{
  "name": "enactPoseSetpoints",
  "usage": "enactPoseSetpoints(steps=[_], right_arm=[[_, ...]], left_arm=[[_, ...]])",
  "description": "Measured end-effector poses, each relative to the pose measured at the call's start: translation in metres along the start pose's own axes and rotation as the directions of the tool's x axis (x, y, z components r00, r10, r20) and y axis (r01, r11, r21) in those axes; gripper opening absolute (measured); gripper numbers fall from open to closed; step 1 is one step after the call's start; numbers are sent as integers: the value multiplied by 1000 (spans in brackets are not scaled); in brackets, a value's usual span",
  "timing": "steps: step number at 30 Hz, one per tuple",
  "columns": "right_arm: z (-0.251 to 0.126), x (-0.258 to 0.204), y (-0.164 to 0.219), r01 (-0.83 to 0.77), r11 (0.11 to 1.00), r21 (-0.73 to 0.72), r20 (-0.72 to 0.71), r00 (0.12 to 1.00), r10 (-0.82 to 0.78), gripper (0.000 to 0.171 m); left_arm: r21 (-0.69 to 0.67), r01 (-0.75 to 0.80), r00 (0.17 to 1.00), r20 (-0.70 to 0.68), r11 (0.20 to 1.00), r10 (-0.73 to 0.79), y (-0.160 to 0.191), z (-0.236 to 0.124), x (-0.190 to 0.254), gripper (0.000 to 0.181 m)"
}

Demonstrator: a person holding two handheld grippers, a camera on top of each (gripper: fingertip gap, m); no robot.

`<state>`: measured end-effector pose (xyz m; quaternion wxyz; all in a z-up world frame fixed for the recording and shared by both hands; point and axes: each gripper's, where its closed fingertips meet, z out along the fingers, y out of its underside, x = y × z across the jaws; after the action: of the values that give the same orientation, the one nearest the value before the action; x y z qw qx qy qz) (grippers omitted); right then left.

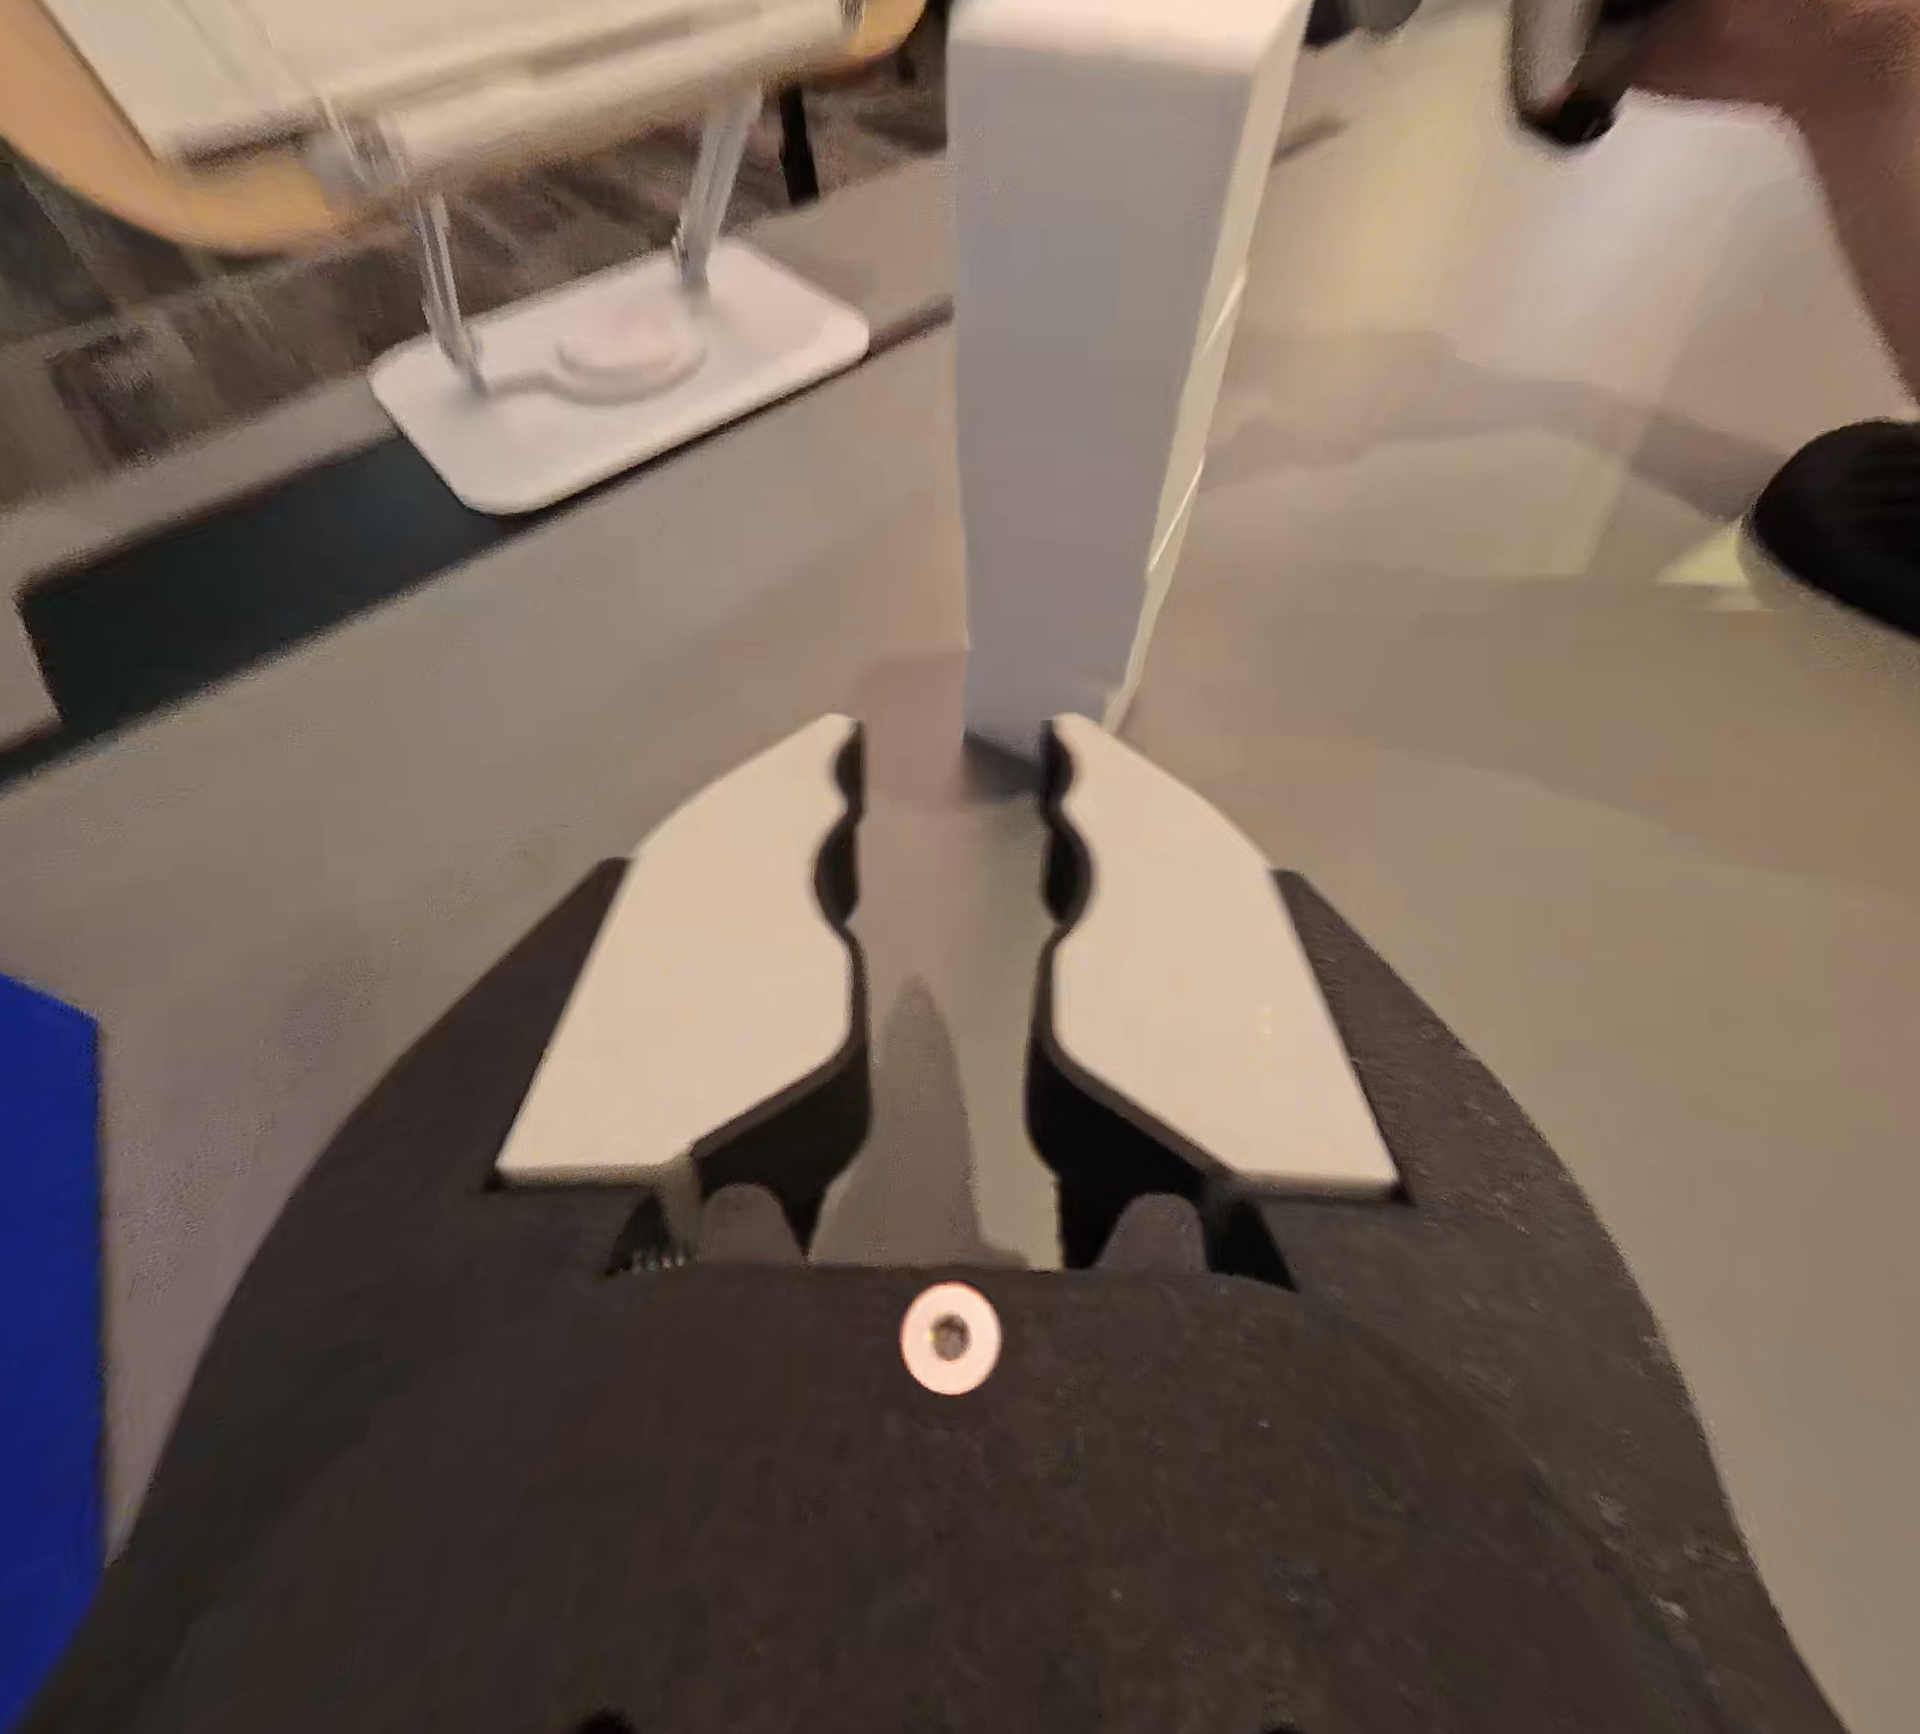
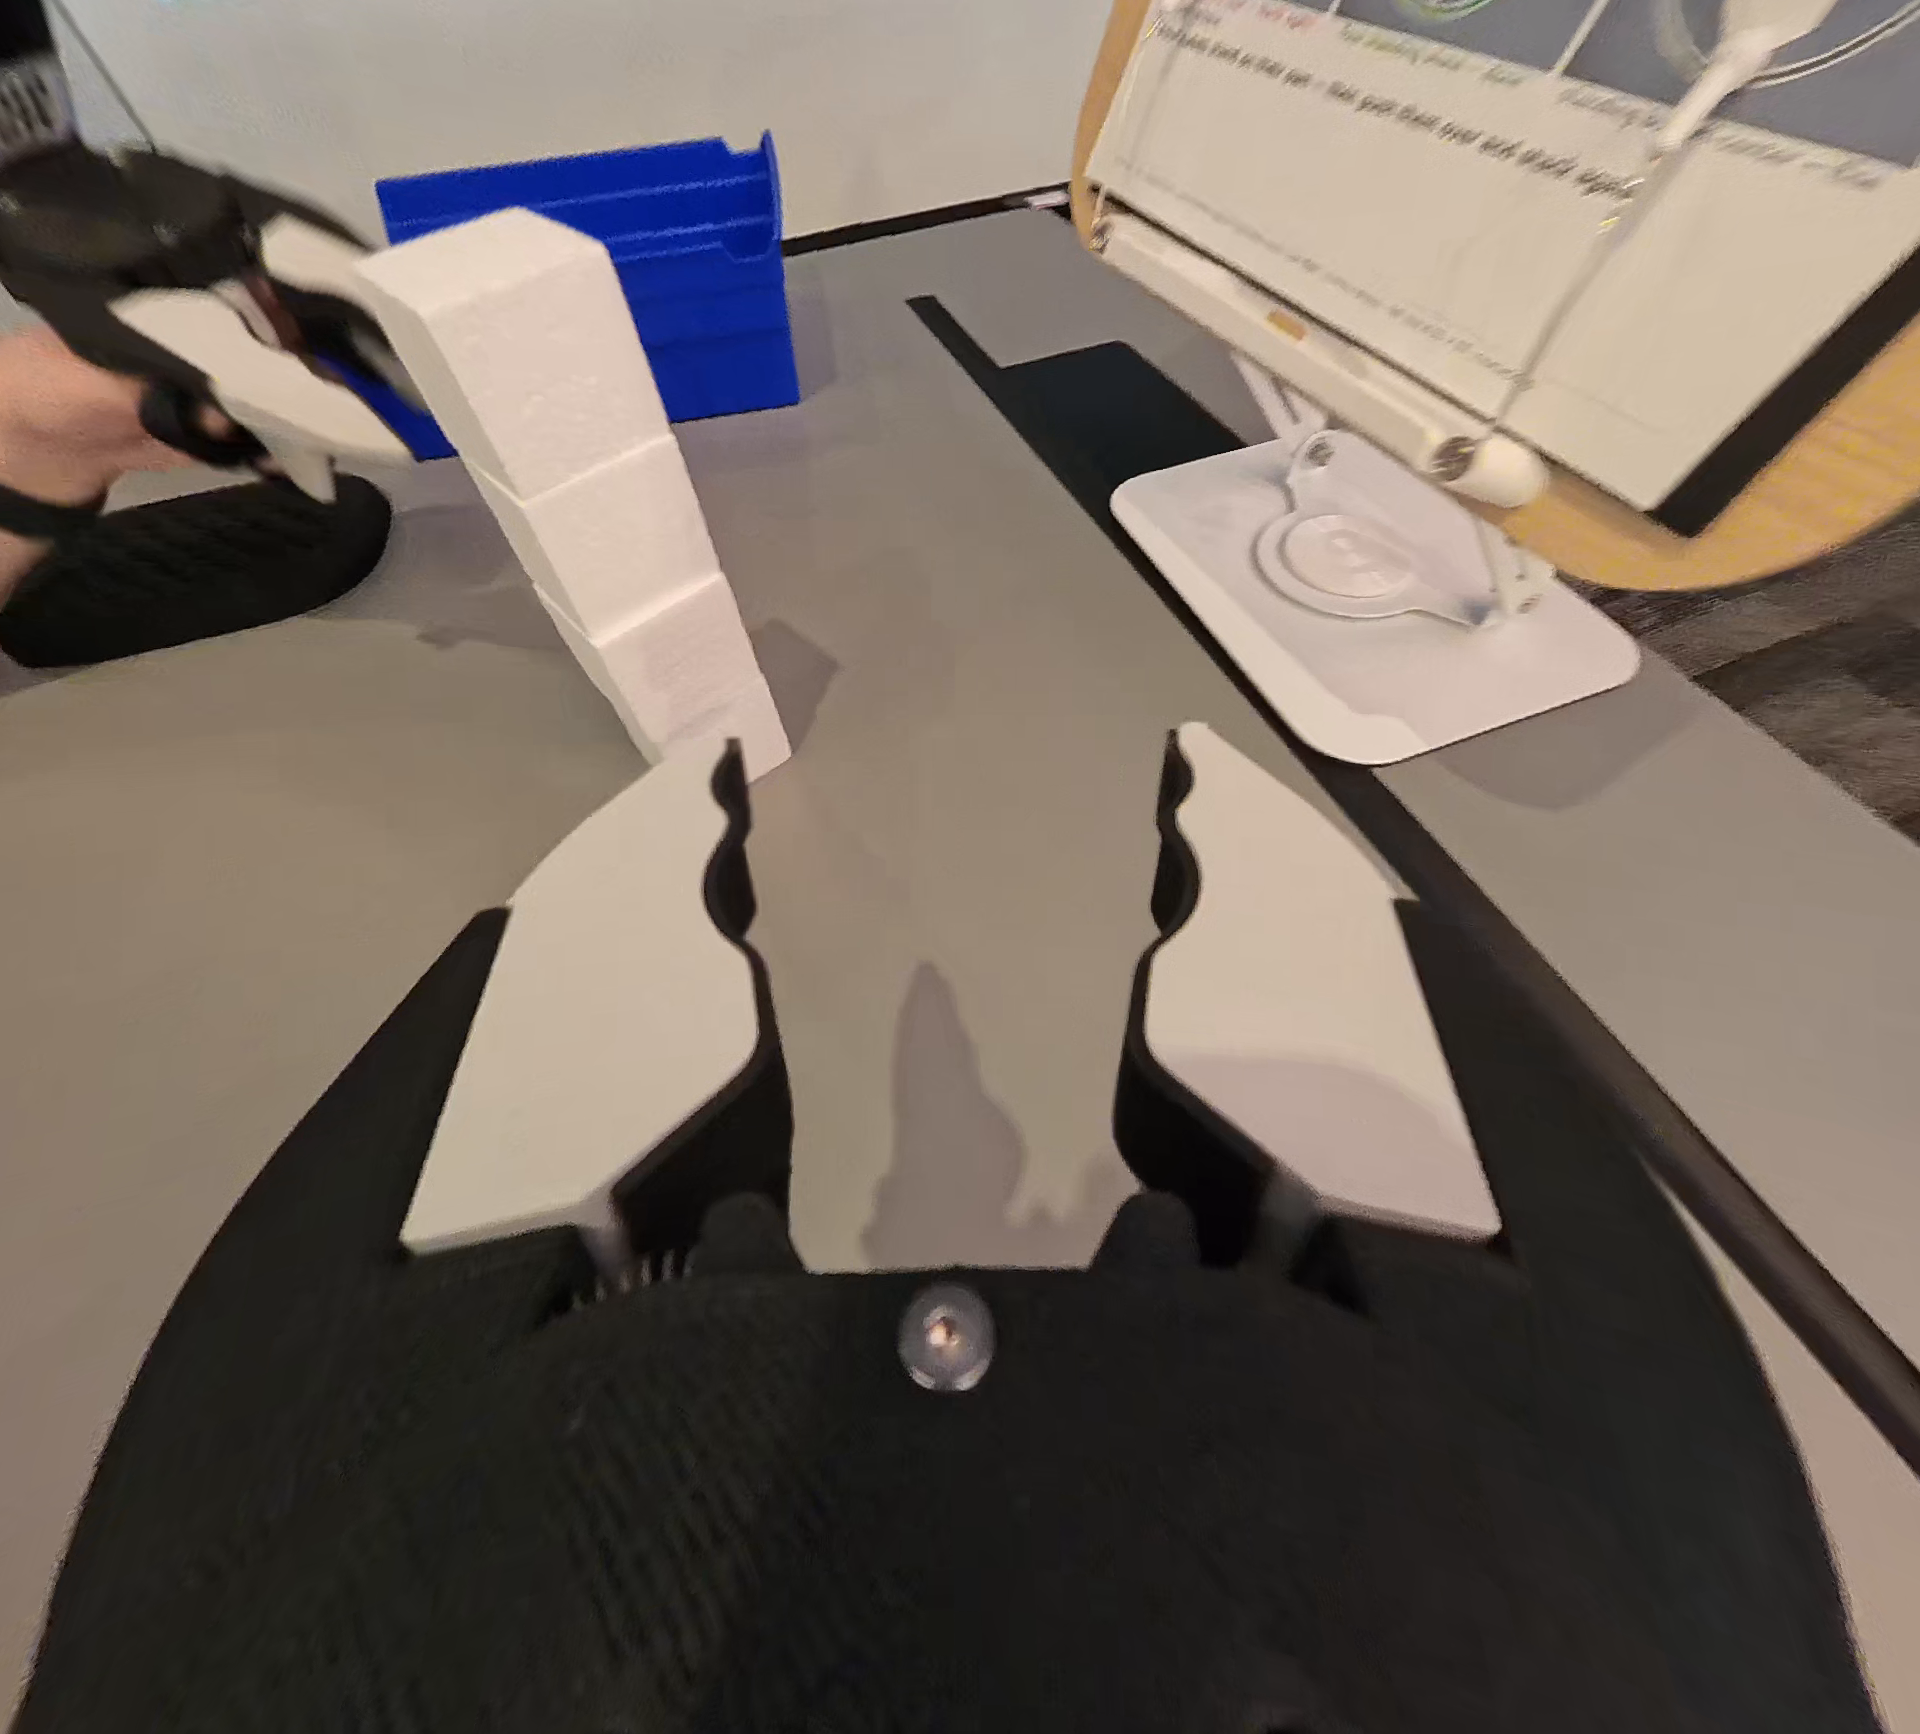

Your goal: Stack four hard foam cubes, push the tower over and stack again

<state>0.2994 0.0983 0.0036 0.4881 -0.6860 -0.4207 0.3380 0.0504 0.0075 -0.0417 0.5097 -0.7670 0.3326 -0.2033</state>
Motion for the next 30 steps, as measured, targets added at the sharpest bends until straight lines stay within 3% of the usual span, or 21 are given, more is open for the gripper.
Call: enactPoseSetpoints(steps=[2, 5, 9, 12, 17, 23, 30], right_arm=[[-19, 4, -7, 1, 1000, 26, -20, 1000, 0, 57], [-58, 11, -7, -14, 1000, -5, -60, 998, 14, 1], [-123, 42, 32, -157, 963, -217, -325, 942, 81, 1], [-164, 59, 54, -244, 931, -272, -482, 872, 88, 1], [-172, 60, 62, -282, 924, -259, -485, 865, 128, 1], [-154, 54, 79, -254, 872, -419, -447, 893, 46, 1], [-148, 53, 90, -257, 847, -465, -423, 905, 42, 5]], left_arm=[[-52, 71, 997, -22, 996, -72, 27, 9, 0, 1], [-95, 176, 983, -26, 980, -179, 47, 24, -5, 0], [-141, 211, 977, 20, 967, -211, 51, 44, -14, 0], [-163, 185, 983, 46, 969, -180, 44, 61, -14, 0], [-157, 78, 996, 49, 984, -71, 12, 83, 0, 0], [-102, 11, 1000, -14, 995, -13, -33, 102, 32, 0], [-68, -23, 998, -56, 997, 19, -51, 116, 54, 1]])
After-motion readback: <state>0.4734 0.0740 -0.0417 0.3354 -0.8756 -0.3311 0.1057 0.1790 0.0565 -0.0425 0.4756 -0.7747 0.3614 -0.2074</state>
